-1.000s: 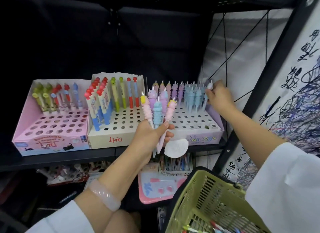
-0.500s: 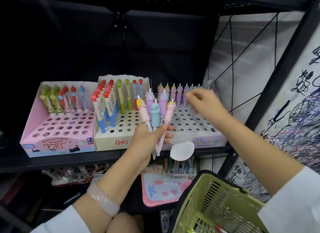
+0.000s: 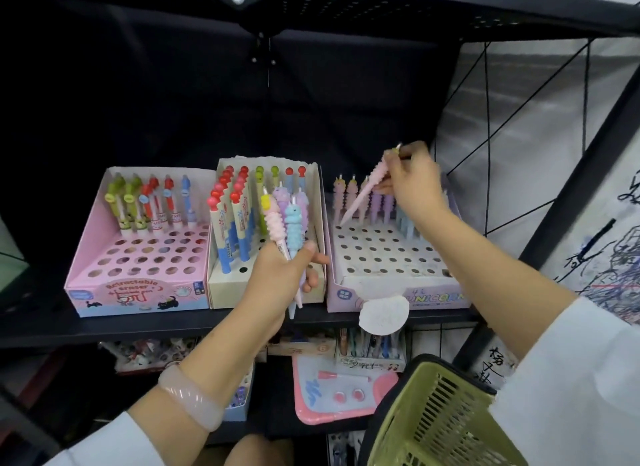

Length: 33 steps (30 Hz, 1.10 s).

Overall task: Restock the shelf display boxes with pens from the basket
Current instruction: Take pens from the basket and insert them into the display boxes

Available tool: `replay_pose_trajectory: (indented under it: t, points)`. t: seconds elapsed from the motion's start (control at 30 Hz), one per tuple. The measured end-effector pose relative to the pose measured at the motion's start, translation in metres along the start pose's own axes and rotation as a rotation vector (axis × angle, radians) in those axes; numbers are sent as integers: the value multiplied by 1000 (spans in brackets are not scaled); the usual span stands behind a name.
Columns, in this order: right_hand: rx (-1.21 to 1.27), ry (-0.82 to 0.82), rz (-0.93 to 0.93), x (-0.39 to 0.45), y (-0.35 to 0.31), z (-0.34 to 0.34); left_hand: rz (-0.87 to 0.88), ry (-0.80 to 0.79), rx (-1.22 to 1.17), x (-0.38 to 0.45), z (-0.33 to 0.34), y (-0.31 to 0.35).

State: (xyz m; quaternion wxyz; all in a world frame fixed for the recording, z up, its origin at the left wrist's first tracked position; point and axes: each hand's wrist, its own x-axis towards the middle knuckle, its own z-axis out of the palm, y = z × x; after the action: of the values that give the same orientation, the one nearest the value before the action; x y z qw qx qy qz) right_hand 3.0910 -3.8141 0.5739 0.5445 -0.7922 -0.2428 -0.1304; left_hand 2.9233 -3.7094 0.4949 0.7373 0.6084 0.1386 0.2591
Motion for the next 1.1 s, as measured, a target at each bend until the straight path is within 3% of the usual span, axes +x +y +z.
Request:
replay_pose_trajectory:
  t: [0.23, 0.5, 0.93, 1.1]
  points:
    - [-394, -24, -213, 11, 9, 34, -6, -11, 11, 1, -9, -4]
    - [-432, -92, -265, 13, 12, 39, 6, 16, -2, 2, -16, -4]
    - [-454, -295, -146, 18, 23, 45, 54, -14, 20, -4, -14, -3]
    - [-519, -304, -266, 12, 19, 50, 50, -15, 22, -8, -13, -3]
